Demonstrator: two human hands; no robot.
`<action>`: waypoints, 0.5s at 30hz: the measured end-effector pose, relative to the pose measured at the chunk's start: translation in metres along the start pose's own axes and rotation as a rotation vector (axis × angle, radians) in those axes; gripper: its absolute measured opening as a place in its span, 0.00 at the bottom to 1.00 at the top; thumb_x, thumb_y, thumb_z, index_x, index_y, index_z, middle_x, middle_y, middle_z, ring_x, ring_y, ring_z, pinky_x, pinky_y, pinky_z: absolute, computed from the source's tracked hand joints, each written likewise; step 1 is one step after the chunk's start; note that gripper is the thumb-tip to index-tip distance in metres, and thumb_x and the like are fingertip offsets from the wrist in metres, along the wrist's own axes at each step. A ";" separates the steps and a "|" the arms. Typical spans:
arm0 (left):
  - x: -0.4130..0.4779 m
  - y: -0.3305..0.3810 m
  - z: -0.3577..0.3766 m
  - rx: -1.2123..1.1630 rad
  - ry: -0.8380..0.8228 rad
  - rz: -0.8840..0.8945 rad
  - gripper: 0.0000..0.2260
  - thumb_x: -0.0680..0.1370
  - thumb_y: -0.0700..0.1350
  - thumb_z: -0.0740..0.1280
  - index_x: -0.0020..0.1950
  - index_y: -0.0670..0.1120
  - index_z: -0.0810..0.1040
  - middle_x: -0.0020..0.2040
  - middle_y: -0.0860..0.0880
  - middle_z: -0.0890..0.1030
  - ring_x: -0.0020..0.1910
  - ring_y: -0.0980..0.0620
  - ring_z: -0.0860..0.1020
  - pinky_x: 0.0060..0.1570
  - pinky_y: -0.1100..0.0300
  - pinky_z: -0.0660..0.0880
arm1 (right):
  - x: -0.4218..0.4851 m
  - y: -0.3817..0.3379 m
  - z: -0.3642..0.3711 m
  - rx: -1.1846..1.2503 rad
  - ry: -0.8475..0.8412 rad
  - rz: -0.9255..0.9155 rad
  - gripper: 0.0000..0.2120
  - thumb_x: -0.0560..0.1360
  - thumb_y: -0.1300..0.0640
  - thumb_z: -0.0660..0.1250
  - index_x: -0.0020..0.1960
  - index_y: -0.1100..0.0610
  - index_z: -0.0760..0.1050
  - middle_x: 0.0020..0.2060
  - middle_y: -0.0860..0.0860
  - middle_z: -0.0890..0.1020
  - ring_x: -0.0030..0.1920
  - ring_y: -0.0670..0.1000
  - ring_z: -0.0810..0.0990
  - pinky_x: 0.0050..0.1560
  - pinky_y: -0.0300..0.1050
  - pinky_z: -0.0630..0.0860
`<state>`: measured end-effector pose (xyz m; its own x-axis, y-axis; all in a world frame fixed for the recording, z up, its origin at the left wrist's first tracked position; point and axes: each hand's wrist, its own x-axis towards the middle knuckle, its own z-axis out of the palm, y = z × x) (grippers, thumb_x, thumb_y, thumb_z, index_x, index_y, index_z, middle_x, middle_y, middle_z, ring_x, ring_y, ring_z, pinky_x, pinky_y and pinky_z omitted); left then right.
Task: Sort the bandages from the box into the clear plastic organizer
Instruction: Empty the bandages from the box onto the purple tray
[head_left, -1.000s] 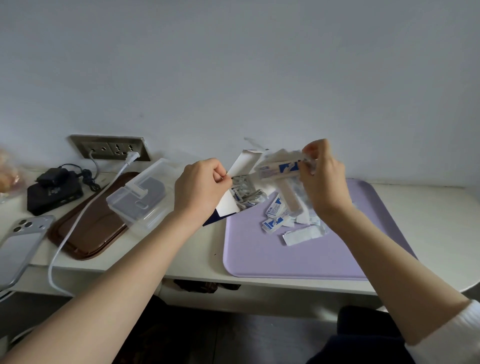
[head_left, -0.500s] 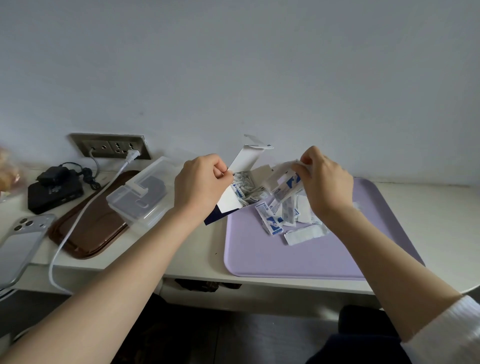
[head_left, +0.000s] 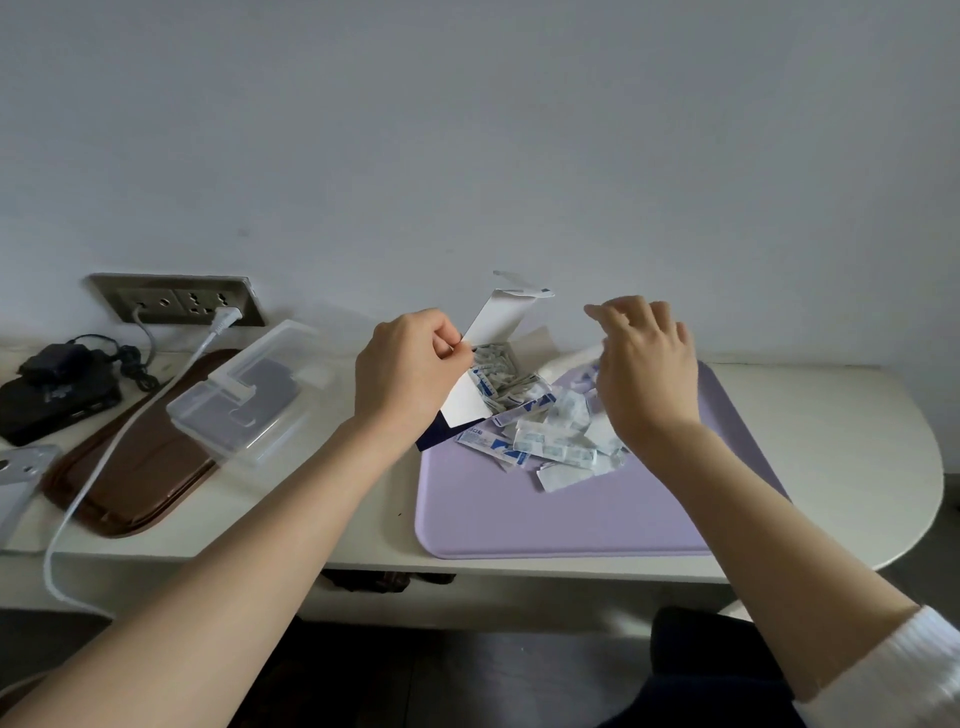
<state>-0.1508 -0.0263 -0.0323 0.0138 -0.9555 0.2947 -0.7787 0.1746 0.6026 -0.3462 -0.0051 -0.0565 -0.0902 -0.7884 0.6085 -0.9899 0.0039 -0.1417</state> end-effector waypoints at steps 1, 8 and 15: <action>-0.001 0.002 0.001 -0.002 -0.004 0.003 0.04 0.73 0.45 0.68 0.38 0.49 0.77 0.27 0.57 0.74 0.30 0.57 0.71 0.29 0.66 0.62 | -0.001 -0.003 -0.003 0.049 -0.049 0.016 0.20 0.68 0.71 0.64 0.58 0.58 0.77 0.52 0.56 0.79 0.50 0.61 0.76 0.43 0.49 0.70; -0.008 0.008 0.007 -0.142 -0.030 0.039 0.06 0.72 0.43 0.70 0.35 0.48 0.76 0.26 0.57 0.75 0.27 0.58 0.71 0.31 0.64 0.66 | -0.013 -0.028 -0.011 0.351 -0.479 -0.163 0.13 0.76 0.54 0.65 0.60 0.52 0.74 0.55 0.48 0.76 0.55 0.49 0.75 0.46 0.44 0.72; -0.014 0.014 0.009 -0.123 -0.061 0.076 0.06 0.72 0.44 0.70 0.36 0.48 0.77 0.26 0.56 0.76 0.26 0.59 0.71 0.28 0.66 0.64 | -0.017 -0.035 -0.008 0.313 -0.511 -0.140 0.06 0.77 0.57 0.61 0.52 0.55 0.75 0.48 0.50 0.79 0.47 0.54 0.77 0.43 0.47 0.73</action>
<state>-0.1670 -0.0126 -0.0346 -0.0828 -0.9504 0.2997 -0.6934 0.2709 0.6677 -0.3112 0.0136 -0.0557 0.1783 -0.9639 0.1979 -0.9025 -0.2404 -0.3574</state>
